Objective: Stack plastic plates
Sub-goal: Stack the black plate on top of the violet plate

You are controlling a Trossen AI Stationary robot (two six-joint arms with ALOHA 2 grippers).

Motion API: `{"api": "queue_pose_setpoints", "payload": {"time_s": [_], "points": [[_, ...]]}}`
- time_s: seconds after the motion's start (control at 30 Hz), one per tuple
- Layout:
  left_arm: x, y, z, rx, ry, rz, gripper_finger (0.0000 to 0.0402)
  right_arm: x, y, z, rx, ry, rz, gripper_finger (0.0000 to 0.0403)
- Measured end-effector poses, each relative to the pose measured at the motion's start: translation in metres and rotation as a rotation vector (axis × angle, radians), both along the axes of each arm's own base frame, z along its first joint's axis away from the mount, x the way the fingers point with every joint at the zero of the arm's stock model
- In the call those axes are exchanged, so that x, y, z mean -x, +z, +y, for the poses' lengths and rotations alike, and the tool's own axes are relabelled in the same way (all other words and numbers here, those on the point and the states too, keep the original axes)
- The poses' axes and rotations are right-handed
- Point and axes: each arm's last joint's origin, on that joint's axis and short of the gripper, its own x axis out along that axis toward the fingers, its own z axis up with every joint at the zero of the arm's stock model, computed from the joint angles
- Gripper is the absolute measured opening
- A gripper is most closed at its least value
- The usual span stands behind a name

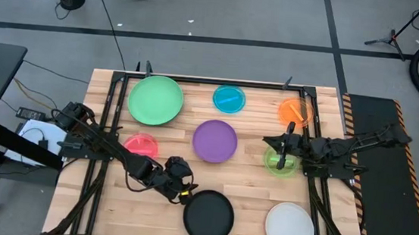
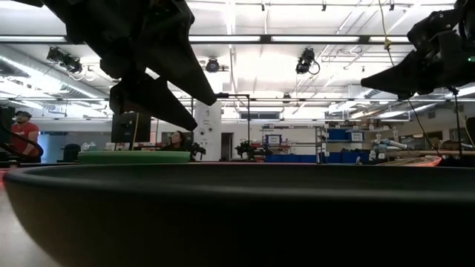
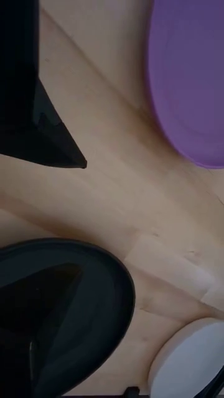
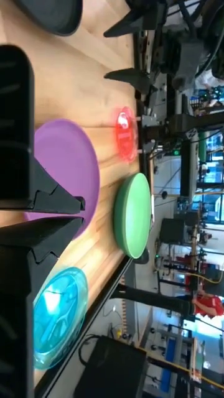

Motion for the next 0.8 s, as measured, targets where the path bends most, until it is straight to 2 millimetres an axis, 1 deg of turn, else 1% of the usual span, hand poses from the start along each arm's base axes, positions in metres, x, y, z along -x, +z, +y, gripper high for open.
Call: {"api": "queue_pose_setpoints", "payload": {"time_s": [0.2,0.4,0.63,0.7,0.8], "points": [[0.0,0.0,0.0,0.0,0.0,0.0,0.0266,-0.004,-0.003,0.0,0.003,0.027,0.032,0.0027],[-0.001,0.0,0.001,-0.001,0.001,-0.002,0.0266,-0.011,-0.01,0.002,0.001,0.05,0.089,0.0012],[-0.001,0.001,0.001,0.003,-0.001,-0.014,0.0266,-0.024,-0.005,0.005,0.012,0.062,0.141,0.0014],[-0.003,-0.002,0.0,0.002,-0.001,-0.011,0.0266,-0.028,-0.005,0.005,0.014,0.062,0.155,0.0016],[-0.005,-0.013,-0.001,-0.007,0.005,0.017,0.0266,-0.032,-0.006,0.006,0.017,0.062,0.165,0.0017]]}}
